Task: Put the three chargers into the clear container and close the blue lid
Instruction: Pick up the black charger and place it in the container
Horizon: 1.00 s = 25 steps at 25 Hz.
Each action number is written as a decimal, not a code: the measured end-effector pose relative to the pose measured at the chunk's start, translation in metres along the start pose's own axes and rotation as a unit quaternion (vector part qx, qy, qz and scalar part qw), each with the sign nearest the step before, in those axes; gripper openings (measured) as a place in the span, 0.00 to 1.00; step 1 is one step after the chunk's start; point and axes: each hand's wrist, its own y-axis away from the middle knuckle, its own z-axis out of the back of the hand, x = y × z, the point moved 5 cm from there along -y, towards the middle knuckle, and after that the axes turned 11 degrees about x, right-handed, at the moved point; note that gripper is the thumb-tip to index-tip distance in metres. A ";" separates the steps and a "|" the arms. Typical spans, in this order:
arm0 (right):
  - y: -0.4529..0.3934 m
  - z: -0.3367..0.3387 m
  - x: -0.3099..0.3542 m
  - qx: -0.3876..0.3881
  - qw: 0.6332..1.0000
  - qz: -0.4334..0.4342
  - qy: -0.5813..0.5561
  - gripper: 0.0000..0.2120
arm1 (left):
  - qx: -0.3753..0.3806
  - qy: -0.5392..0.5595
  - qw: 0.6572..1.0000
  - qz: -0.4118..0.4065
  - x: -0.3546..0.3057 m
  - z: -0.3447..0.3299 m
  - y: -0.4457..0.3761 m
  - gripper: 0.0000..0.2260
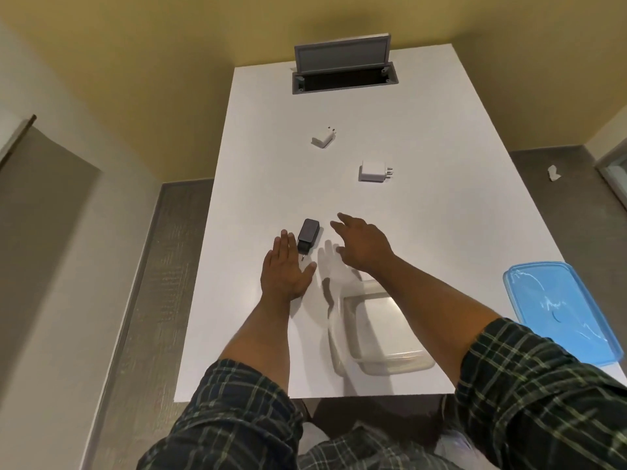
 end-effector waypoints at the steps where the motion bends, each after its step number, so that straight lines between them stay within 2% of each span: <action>1: -0.006 -0.002 0.003 0.008 1.000 0.004 0.011 0.31 | 0.016 0.007 1.000 0.000 0.005 -0.003 -0.005 0.41; 9: -0.044 -0.014 0.028 0.044 0.993 0.074 0.084 0.35 | 0.110 0.045 0.993 0.018 0.026 -0.036 -0.030 0.54; 12: -0.057 -0.014 0.039 0.042 0.985 0.118 0.117 0.32 | 0.153 0.038 0.987 0.029 0.029 -0.049 -0.036 0.57; 20: -0.079 -0.026 0.051 0.055 0.980 0.131 0.139 0.32 | 0.124 0.010 0.991 0.041 0.035 -0.063 -0.045 0.56; 25: -0.086 -0.023 0.053 0.048 0.971 0.116 0.205 0.28 | 0.134 0.002 0.990 0.040 0.036 -0.065 -0.048 0.56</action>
